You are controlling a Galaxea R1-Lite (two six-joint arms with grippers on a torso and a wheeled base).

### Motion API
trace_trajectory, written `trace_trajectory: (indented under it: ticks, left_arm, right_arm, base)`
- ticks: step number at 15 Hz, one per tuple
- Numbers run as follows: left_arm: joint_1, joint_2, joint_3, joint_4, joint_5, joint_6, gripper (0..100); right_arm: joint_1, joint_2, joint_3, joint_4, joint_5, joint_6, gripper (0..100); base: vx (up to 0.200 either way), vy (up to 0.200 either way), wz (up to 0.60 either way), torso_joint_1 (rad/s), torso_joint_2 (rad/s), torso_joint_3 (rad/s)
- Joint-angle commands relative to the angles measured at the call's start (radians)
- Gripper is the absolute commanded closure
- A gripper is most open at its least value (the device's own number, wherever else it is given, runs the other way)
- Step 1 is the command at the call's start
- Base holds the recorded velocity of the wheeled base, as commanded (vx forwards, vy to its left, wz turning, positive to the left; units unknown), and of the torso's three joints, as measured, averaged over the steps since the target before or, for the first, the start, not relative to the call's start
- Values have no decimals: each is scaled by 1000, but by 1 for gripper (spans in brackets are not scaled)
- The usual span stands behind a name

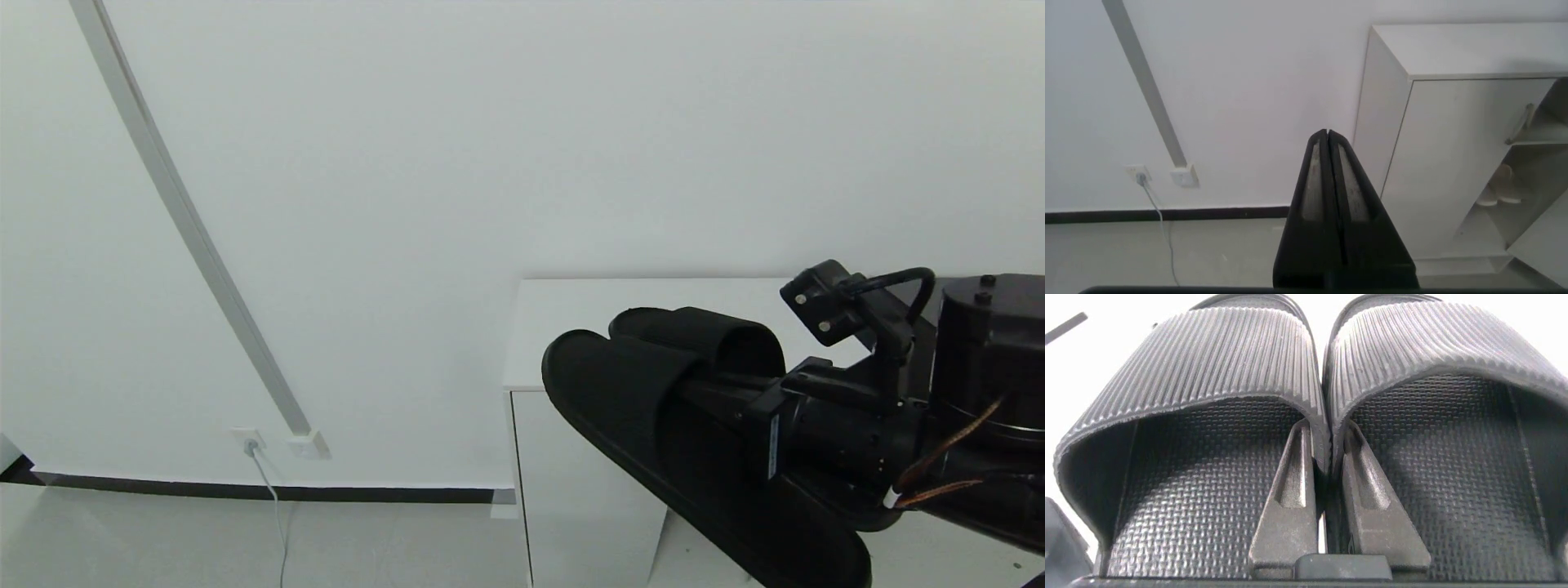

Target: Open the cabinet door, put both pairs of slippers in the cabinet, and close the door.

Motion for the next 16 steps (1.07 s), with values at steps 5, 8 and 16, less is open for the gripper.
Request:
trace_trajectory:
  ticks: [5, 8, 16]
  left_arm:
    - [-1, 1, 0, 0, 0, 0, 100]
    - [1, 1, 0, 0, 0, 0, 100]
    - [-1, 1, 0, 0, 0, 0, 100]
  right_arm:
    - [16, 3, 14, -3, 0, -2, 100]
    - [31, 4, 17, -4, 0, -2, 100]
    - [35, 1, 29, -6, -2, -3, 100]
  base:
    - [0, 0, 0, 0, 0, 0]
    - [0, 0, 0, 0, 0, 0]
    - [0, -100, 0, 1, 1, 0]
